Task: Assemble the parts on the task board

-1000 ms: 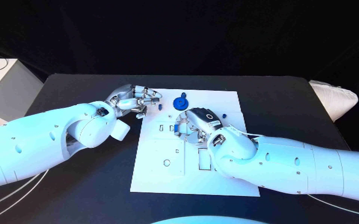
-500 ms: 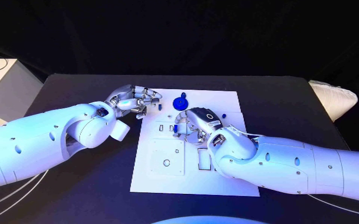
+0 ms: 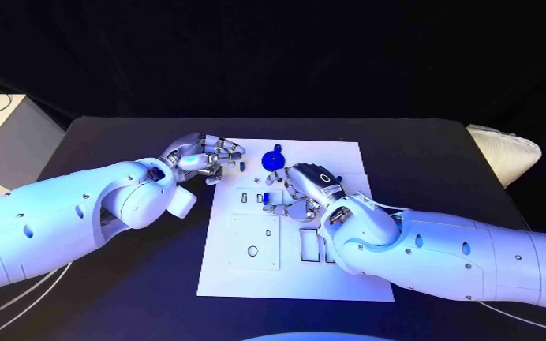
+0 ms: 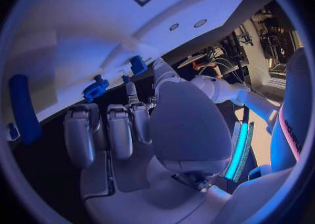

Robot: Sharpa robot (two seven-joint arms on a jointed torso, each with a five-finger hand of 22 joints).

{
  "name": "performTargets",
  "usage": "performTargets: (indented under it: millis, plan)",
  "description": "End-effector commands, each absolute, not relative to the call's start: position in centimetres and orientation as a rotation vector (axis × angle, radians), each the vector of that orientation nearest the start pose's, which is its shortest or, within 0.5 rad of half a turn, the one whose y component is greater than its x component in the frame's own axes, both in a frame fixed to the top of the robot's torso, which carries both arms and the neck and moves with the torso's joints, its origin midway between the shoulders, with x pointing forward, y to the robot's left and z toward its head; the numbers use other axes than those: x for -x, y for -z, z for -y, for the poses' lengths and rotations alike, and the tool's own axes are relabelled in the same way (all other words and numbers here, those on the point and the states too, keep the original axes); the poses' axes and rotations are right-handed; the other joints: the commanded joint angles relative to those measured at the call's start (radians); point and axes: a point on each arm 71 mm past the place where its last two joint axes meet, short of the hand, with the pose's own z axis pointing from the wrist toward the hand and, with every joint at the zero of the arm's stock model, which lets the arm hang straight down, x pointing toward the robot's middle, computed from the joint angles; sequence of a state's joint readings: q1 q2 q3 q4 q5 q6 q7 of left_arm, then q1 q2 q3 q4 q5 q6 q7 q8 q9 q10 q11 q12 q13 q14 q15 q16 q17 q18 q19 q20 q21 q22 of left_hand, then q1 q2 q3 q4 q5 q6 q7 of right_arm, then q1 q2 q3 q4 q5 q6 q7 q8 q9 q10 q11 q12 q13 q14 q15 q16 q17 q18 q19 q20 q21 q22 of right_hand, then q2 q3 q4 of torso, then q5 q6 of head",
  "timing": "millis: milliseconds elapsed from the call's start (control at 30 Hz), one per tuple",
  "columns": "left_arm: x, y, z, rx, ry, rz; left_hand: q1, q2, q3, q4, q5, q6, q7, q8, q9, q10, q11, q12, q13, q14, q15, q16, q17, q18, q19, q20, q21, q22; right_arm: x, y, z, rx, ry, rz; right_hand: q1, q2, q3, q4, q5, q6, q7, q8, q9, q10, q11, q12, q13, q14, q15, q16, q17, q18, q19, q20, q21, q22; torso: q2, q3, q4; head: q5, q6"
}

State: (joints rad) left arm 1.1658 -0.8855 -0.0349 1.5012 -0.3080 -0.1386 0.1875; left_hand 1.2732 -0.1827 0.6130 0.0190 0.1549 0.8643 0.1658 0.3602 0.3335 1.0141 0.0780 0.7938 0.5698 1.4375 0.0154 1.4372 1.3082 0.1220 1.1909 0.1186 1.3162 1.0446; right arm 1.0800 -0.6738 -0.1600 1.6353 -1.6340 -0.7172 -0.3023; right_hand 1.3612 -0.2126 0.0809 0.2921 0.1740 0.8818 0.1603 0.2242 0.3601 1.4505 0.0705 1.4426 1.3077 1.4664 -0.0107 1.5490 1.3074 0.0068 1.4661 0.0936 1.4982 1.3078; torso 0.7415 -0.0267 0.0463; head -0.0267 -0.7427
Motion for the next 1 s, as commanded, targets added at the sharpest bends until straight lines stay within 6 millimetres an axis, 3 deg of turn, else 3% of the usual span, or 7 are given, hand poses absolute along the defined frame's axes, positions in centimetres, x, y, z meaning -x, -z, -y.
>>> performTargets:
  millis: [33, 167, 267, 367, 467, 667, 1000]
  plan:
    - [-48.0, 20.7, -22.2, 0.858, 1.350, -1.806, -0.016, 0.001, -0.007, 0.015, -0.003, -0.004, 0.003, 0.020, 0.009, 0.004, 0.005, 0.045, 0.021, 0.016, 0.002, 0.015, 0.028, -0.013, 0.023, 0.002, 0.016, 0.023, -41.2, 22.6, 10.0, 0.086, -0.955, -1.422, 0.011, 0.012, -0.010, -0.001, -0.004, -0.011, 0.000, -0.006, -0.002, -0.014, 0.006, -0.014, 0.134, 0.087, 0.011, -0.008, 0.196, 0.020, 0.060, 0.007, -0.038, 0.187, -0.007, 0.0021, -0.0045, 0.003, 0.002]
    - [-48.0, 21.0, -22.4, 0.849, 1.277, -1.849, -0.041, 0.000, -0.029, 0.046, -0.003, -0.003, -0.006, 0.058, 0.027, 0.025, -0.002, 0.145, 0.075, 0.041, -0.003, 0.039, 0.066, -0.022, 0.062, -0.002, 0.044, 0.069, -41.7, 21.5, 10.9, 0.044, -1.030, -1.412, 0.026, 0.030, -0.007, -0.002, 0.008, -0.016, 0.002, -0.007, -0.003, -0.041, 0.009, -0.038, 0.112, 0.084, 0.013, -0.015, 0.184, 0.034, 0.034, 0.009, -0.101, 0.146, -0.014, 0.0035, -0.0062, 0.007, 0.002]
    - [-47.9, 21.4, -22.5, 0.827, 1.214, -1.907, -0.057, -0.005, -0.049, 0.066, -0.003, -0.001, -0.013, 0.085, 0.042, 0.089, -0.007, 0.253, 0.193, 0.057, -0.008, 0.054, 0.092, -0.028, 0.087, -0.006, 0.061, 0.099, -42.5, 20.8, 11.9, -0.026, -1.064, -1.422, 0.028, 0.036, -0.005, -0.002, 0.016, -0.011, 0.001, -0.003, -0.002, -0.044, 0.008, -0.040, 0.110, 0.082, 0.013, -0.017, 0.180, 0.037, 0.028, 0.010, -0.116, 0.136, -0.020, 0.0042, -0.0060, 0.010, 0.003]
    - [-47.6, 21.8, -22.4, 0.797, 1.140, -1.985, -0.064, -0.008, -0.063, 0.079, -0.002, -0.004, -0.018, 0.104, 0.056, 0.105, -0.011, 0.294, 0.234, 0.062, -0.012, 0.057, 0.099, -0.030, 0.096, -0.010, 0.066, 0.108, -43.5, 20.3, 13.0, -0.125, -1.090, -1.450, 0.045, 0.047, 0.009, -0.005, 0.044, -0.002, -0.001, 0.005, 0.001, -0.046, 0.006, -0.041, 0.107, 0.082, 0.011, -0.018, 0.179, 0.039, 0.025, 0.008, -0.124, 0.131, -0.025, 0.0049, -0.0061, 0.011, 0.000]
    - [-47.2, 22.3, -22.3, 0.750, 1.044, -2.085, -0.058, -0.002, -0.064, 0.083, 0.000, -0.002, -0.023, 0.119, 0.066, 0.102, -0.016, 0.302, 0.238, 0.061, -0.015, 0.055, 0.094, -0.030, 0.097, -0.013, 0.066, 0.107, -44.6, 19.9, 14.3, -0.240, -1.106, -1.470, 0.095, 0.045, 0.047, -0.020, 0.090, 0.003, -0.003, 0.014, 0.002, -0.051, 0.003, -0.044, 0.103, 0.082, 0.008, -0.019, 0.178, 0.040, 0.024, 0.005, -0.132, 0.127, -0.030, 0.0049, -0.0068, 0.013, -0.003]
    - [-46.7, 22.7, -21.4, 0.635, 0.886, -2.213, -0.065, -0.001, -0.069, 0.100, -0.002, -0.008, -0.026, 0.136, 0.081, 0.083, -0.017, 0.291, 0.218, 0.056, -0.018, 0.047, 0.081, -0.028, 0.092, -0.017, 0.062, 0.098, -46.6, 19.0, 16.7, -0.423, -1.100, -1.470, 0.109, 0.049, 0.081, -0.018, 0.098, 0.015, -0.005, 0.026, 0.005, -0.046, 0.001, -0.038, 0.106, 0.083, 0.006, -0.018, 0.182, 0.038, 0.029, 0.003, -0.124, 0.133, -0.038, 0.0060, -0.0060, 0.016, -0.011]
    - [-47.1, 21.7, -18.9, 0.457, 0.714, -2.287, -0.145, -0.004, -0.129, 0.232, 0.001, -0.015, -0.056, 0.257, 0.208, 0.118, -0.042, 0.332, 0.256, 0.070, -0.040, 0.055, 0.100, -0.033, 0.113, -0.037, 0.067, 0.115, -49.0, 17.5, 20.0, -0.528, -1.025, -1.476, 0.094, 0.041, 0.090, -0.008, 0.094, 0.008, -0.004, 0.028, 0.004, -0.052, 0.001, -0.043, 0.100, 0.083, 0.006, -0.018, 0.183, 0.040, 0.026, 0.003, -0.135, 0.126, -0.043, 0.0097, -0.0029, 0.020, -0.023]
